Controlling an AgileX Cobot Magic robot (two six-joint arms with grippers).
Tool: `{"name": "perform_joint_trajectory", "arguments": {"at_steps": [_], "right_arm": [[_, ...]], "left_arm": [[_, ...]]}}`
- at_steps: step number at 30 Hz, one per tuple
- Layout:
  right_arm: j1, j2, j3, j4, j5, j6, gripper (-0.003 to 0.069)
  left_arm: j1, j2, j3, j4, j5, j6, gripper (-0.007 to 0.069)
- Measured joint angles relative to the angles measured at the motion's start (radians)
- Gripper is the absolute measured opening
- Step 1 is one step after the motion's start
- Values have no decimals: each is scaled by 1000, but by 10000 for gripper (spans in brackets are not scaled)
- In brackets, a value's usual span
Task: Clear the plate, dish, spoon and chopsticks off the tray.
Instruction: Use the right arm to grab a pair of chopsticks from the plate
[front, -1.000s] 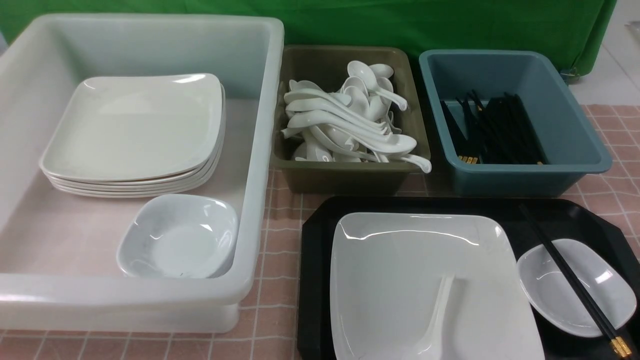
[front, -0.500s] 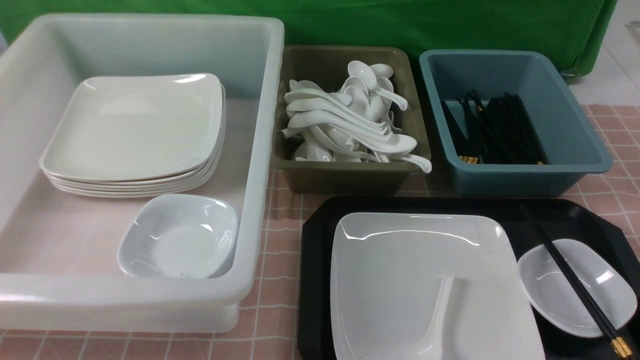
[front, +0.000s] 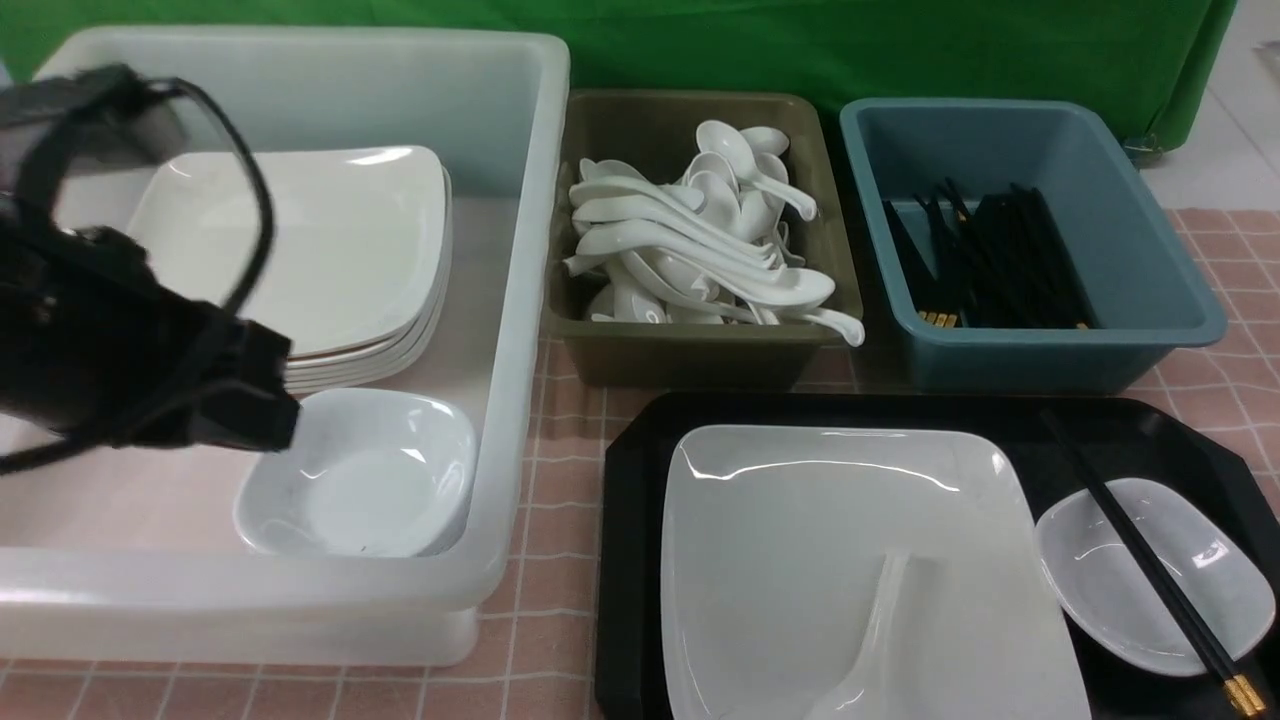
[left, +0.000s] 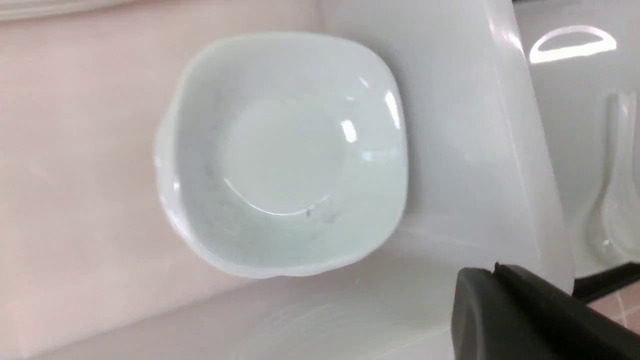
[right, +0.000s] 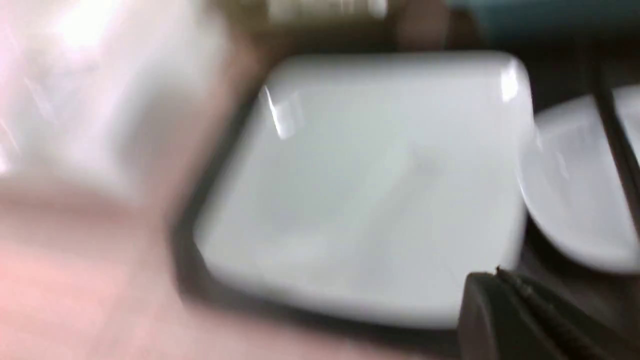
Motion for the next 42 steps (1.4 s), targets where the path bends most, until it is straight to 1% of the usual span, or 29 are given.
{"name": "perform_joint_trajectory", "arguments": {"at_steps": [1, 2, 3, 4, 5, 6, 7, 8, 10, 11, 12, 13, 14, 15, 16, 18, 21, 22, 24, 25, 28, 31, 33, 34, 35, 36, 37, 38, 42], "right_arm": [[0, 15, -12, -11, 21, 0, 30], [28, 131, -94, -99, 180, -1, 30], [32, 145, -103, -110, 197, -1, 30], [29, 258, -179, -189, 313, -10, 30], [27, 270, -179, -189, 313, -13, 30], [3, 343, -226, -204, 313, -41, 30], [-19, 381, -245, -199, 311, -68, 30], [-63, 437, -268, -184, 302, -98, 30], [-142, 514, -290, -147, 274, -146, 30], [-197, 555, -304, -121, 251, -173, 30], [-231, 572, -309, -108, 242, -184, 30], [-305, 630, -327, -58, 210, -228, 30], [-343, 663, -340, -16, 200, -257, 35], [-392, 720, -354, 34, 187, -310, 62], [-412, 745, -360, 57, 182, -329, 74], [-457, 837, -377, 115, 156, -381, 194], [-467, 940, -385, 137, 105, -417, 346], [-467, 991, -385, 142, 63, -427, 412], [-467, 1024, -385, 143, 38, -429, 450], [-467, 1067, -385, 143, 3, -430, 486], [-467, 1146, -386, 134, -51, -431, 514], [-467, 1195, -387, 128, -80, -432, 505], [-467, 1216, -387, 125, -85, -432, 461], [-467, 1228, -387, 124, -85, -432, 396], [-467, 1230, -387, 124, -82, -432, 353], [-467, 1233, -388, 124, -75, -434, 265], [-467, 1234, -393, 122, -59, -437, 145], [-467, 1234, -401, 122, -39, -439, 137], [-467, 1224, -428, 122, 35, -450, 147]], "left_arm": [[0, 1, 0, 4, -5, -3, -6], [-110, 11, -1, 26, -45, -35, -8], [-124, 11, -3, 29, -51, -45, -8], [-260, 28, -12, 48, -101, -75, -10], [-290, 34, -15, 49, -112, -80, -10], [-394, 61, -34, 53, -142, -98, -11], [-435, 80, -42, 53, -159, -103, -11], [-525, 114, -64, 53, -180, -110, -11], [-610, 172, -96, 54, -201, -114, -11], [-652, 201, -115, 57, -207, -115, -11], [-666, 216, -130, 57, -210, -115, -11], [-710, 272, -166, 59, -224, -114, -11], [-722, 300, -187, 59, -233, -111, -11], [-741, 339, -219, 59, -247, -101, -11], [-745, 364, -240, 60, -254, -94, -11], [-751, 419, -291, 62, -278, -62, -11], [-753, 481, -339, 68, -299, -32, -11], [-753, 505, -358, 70, -302, -24, -10], [-753, 519, -368, 72, -303, -23, -8], [-753, 533, -375, 76, -310, -22, -7], [-753, 547, -379, 102, -317, -18, -3], [-753, 548, -380, 134, -316, -18, -3], [-753, 548, -380, 145, -316, -18, -3], [-753, 548, -380, 152, -316, -18, -3], [-753, 548, -380, 153, -316, -18, -3], [-753, 548, -380, 154, -316, -18, -3], [-753, 548, -380, 155, -316, -18, -3], [-753, 548, -380, 155, -316, -18, -3], [-753, 548, -380, 155, -316, -18, -3]]}}
